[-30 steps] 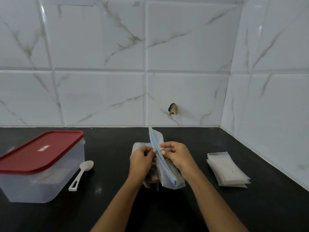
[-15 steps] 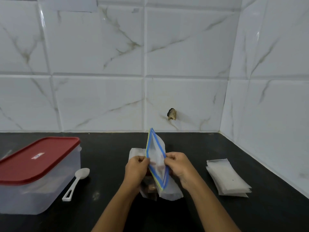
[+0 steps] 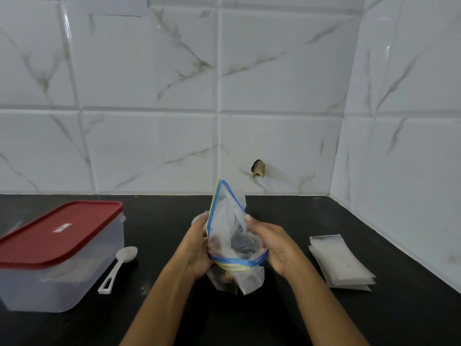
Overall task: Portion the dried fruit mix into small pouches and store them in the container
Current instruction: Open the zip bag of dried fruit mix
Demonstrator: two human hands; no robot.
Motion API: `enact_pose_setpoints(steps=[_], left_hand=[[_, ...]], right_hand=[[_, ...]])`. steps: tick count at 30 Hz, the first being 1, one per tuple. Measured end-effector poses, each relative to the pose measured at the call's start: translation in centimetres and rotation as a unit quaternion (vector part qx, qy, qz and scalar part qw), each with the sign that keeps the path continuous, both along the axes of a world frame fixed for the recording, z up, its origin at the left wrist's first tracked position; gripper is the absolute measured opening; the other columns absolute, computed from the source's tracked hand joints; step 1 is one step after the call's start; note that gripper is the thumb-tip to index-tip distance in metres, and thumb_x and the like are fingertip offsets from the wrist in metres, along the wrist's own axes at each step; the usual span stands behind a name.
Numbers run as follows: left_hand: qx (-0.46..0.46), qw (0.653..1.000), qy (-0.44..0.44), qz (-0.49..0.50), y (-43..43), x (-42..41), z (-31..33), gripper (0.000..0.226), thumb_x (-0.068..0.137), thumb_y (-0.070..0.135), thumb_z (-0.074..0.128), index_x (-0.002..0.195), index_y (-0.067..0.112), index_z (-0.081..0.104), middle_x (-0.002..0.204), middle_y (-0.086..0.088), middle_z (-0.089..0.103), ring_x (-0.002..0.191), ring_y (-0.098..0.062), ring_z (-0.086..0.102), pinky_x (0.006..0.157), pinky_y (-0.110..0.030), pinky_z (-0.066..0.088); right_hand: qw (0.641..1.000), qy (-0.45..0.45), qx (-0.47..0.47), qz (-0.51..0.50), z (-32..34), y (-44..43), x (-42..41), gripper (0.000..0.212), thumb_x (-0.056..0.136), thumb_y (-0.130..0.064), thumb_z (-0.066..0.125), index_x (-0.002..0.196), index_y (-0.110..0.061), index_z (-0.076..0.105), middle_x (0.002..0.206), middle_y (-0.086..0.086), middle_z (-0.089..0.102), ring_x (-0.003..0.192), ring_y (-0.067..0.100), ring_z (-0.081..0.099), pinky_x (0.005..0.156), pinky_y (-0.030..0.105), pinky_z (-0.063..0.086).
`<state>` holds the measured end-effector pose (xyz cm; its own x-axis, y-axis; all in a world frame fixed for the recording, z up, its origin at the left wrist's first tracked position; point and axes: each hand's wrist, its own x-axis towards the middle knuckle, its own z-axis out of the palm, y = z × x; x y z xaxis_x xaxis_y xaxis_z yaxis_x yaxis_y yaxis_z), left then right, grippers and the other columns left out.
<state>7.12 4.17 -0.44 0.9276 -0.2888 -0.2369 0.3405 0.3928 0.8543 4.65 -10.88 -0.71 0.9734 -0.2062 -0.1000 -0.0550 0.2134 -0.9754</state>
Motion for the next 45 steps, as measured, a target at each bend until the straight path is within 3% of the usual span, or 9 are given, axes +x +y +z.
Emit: enact_pose_setpoints(steps=[2,6,12,22,26,30,34,38,45], left_hand=[[0.098,0.994,-0.048,-0.005,-0.2,0.5,-0.5,0.053,0.083,0.046,0.065,0.115,0.007,0.049,0.104,-0.014,0.066,0.087,-0.025,0.068,0.066,-0.033,0.058],[0.272,0.951,-0.129,0.074,-1.0,0.1,-1.2,0.031,0.096,0.031,0.049,0.104,0.002,0.054,0.087,-0.008,0.061,0.076,-0.019,0.058,0.073,-0.033,0.049],[0.082,0.993,0.027,0.084,0.1,-0.4,-0.1,0.028,0.086,0.014,0.047,0.059,0.008,0.052,0.041,-0.001,0.052,0.033,-0.013,0.045,0.043,-0.021,0.038],[-0.048,0.995,0.086,0.011,0.6,0.2,-0.5,0.023,0.087,0.014,0.040,0.080,0.002,0.058,0.058,-0.016,0.065,0.066,-0.032,0.059,0.064,-0.039,0.050],[-0.068,0.994,0.082,0.008,0.3,0.4,-0.4,0.031,0.100,0.013,0.034,0.095,-0.007,0.057,0.053,-0.021,0.065,0.040,-0.029,0.063,0.029,-0.034,0.046],[-0.082,0.994,0.070,-0.017,0.7,0.6,-0.5,0.025,0.098,0.016,0.041,0.106,0.002,0.059,0.070,-0.020,0.070,0.054,-0.031,0.068,0.041,-0.039,0.054],[0.099,0.993,-0.013,0.064,0.6,0.7,-0.7,0.040,0.083,0.025,0.068,0.110,0.009,0.043,0.094,-0.013,0.059,0.072,-0.024,0.060,0.064,-0.035,0.054],[0.375,0.905,-0.163,0.116,-0.2,0.5,-1.4,0.025,0.091,0.027,0.057,0.096,0.012,0.037,0.088,-0.005,0.050,0.071,-0.015,0.047,0.058,-0.028,0.037],[0.455,0.852,-0.199,0.166,0.4,1.0,-2.0,0.036,0.099,0.032,0.035,0.072,0.012,0.045,0.083,-0.007,0.054,0.080,-0.026,0.051,0.066,-0.032,0.034]], right_hand=[[0.994,-0.022,-0.105,0.003,-0.3,0.5,-0.1,0.033,0.084,-0.026,0.068,0.096,0.005,0.068,0.097,0.023,0.070,0.086,0.028,0.066,0.088,0.043,0.053],[1.000,-0.003,-0.029,-0.002,-0.2,1.2,0.0,0.024,0.095,-0.017,0.051,0.084,-0.003,0.067,0.067,0.009,0.070,0.062,0.021,0.065,0.067,0.034,0.054],[0.989,0.015,0.150,0.001,-0.2,0.3,0.1,0.023,0.092,-0.021,0.052,0.112,-0.009,0.054,0.092,0.011,0.068,0.073,0.023,0.064,0.057,0.029,0.054],[0.923,-0.134,-0.340,-0.120,-0.9,-0.3,0.6,0.013,0.094,-0.021,0.052,0.083,-0.021,0.060,0.086,0.003,0.058,0.075,0.014,0.053,0.060,0.016,0.041],[0.998,-0.009,0.000,-0.069,-0.7,-0.2,0.5,0.026,0.092,-0.008,0.048,0.070,-0.010,0.062,0.075,0.012,0.063,0.066,0.024,0.056,0.060,0.030,0.046],[0.991,0.034,0.123,-0.042,0.1,0.0,0.0,0.017,0.092,-0.006,0.045,0.080,-0.017,0.049,0.076,0.010,0.057,0.060,0.023,0.054,0.046,0.027,0.047],[0.999,-0.014,-0.048,-0.003,-0.2,0.5,-0.2,0.029,0.085,-0.045,0.060,0.090,-0.019,0.048,0.092,0.004,0.060,0.079,0.017,0.058,0.063,0.029,0.045],[0.953,-0.013,-0.295,-0.066,-0.9,0.7,-0.2,0.024,0.087,-0.031,0.060,0.098,-0.021,0.041,0.100,0.002,0.053,0.082,0.017,0.055,0.059,0.025,0.042],[0.928,0.042,-0.349,-0.125,-1.4,0.1,0.5,0.019,0.098,-0.028,0.038,0.088,-0.015,0.047,0.091,0.002,0.052,0.082,0.019,0.052,0.070,0.030,0.041]])
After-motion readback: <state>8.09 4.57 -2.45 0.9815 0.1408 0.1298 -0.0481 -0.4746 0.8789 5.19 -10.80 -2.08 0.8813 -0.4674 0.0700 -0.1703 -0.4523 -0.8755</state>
